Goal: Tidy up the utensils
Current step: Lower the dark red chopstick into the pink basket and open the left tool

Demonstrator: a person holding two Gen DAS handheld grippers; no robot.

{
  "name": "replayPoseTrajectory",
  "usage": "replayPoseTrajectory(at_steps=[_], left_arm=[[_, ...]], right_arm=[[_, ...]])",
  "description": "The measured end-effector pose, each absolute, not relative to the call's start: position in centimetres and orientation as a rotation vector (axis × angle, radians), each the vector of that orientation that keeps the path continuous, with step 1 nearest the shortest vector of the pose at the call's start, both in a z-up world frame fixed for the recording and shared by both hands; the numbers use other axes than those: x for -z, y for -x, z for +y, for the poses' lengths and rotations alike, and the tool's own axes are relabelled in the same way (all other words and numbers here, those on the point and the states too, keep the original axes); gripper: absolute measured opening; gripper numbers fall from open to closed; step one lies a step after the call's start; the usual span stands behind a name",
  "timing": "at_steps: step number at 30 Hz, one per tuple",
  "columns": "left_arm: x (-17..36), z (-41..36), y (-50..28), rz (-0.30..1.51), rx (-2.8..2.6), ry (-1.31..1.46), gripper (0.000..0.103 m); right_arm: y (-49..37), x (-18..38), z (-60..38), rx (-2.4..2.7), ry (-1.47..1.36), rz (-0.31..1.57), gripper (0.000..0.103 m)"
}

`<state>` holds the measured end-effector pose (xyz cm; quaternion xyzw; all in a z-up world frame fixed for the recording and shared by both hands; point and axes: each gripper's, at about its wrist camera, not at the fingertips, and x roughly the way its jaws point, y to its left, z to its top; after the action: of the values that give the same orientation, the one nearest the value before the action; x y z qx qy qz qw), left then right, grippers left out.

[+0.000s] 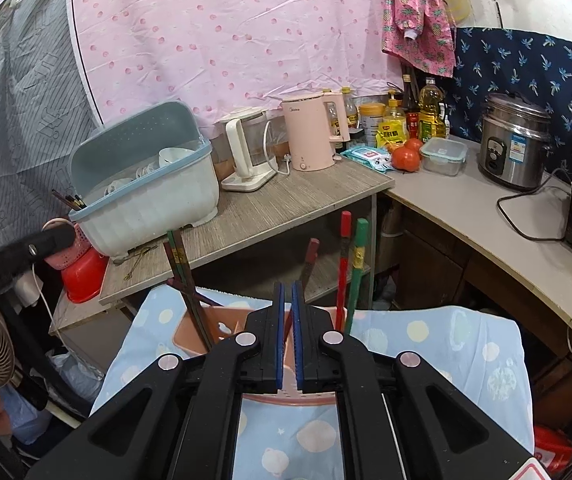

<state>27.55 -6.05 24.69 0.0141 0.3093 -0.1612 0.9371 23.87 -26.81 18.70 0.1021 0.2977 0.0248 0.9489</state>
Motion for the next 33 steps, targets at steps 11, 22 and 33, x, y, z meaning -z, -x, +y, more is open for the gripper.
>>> replayPoseTrajectory(at_steps=[11, 22, 33], left_arm=[[-18.7, -8.3, -28.7, 0.694, 0.343, -0.099, 0.04], [-17.3, -9.7, -31.9, 0.712, 0.354, -0.074, 0.02], [-20.7, -8.8, -30.4, 0.658, 0.395, -0.045, 0.007]], right_arm=[[-21.9, -17.1, -27.8, -0.049, -0.234, 0.631, 0.007], [-21.9, -16.3, -27.6, -0.071, -0.238, 0.642, 0.007], [-22.0, -16.0, -27.6, -0.076, -0.241, 0.644, 0.007]])
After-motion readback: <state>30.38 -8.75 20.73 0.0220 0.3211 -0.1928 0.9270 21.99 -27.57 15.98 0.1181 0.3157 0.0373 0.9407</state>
